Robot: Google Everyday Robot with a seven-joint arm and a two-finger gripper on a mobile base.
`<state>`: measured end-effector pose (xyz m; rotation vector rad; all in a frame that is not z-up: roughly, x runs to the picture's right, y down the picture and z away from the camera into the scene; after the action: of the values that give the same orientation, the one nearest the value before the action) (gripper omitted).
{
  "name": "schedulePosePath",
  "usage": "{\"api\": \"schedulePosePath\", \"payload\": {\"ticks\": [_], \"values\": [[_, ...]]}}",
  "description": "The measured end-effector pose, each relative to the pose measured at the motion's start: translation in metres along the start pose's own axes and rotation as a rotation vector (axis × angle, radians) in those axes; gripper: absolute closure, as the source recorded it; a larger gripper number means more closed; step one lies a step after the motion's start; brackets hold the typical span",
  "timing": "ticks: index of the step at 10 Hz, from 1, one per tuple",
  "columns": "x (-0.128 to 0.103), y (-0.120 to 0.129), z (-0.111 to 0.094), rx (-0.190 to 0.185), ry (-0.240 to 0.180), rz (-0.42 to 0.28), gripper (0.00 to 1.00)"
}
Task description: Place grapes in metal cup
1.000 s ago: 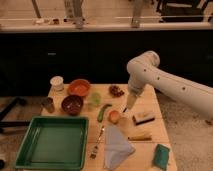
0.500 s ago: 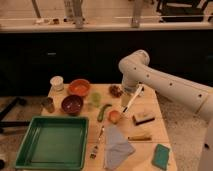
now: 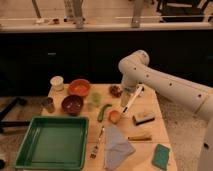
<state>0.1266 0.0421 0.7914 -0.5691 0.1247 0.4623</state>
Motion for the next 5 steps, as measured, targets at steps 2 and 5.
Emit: {"api": "schedulePosePath", "payload": {"ticks": [2, 5], "values": [[-0.014, -0.016, 0.014, -0.013, -0.020, 0.116, 0.20], [-0.038, -0.046, 0.035, -0.033, -0.055, 0.266, 0.20]]}}
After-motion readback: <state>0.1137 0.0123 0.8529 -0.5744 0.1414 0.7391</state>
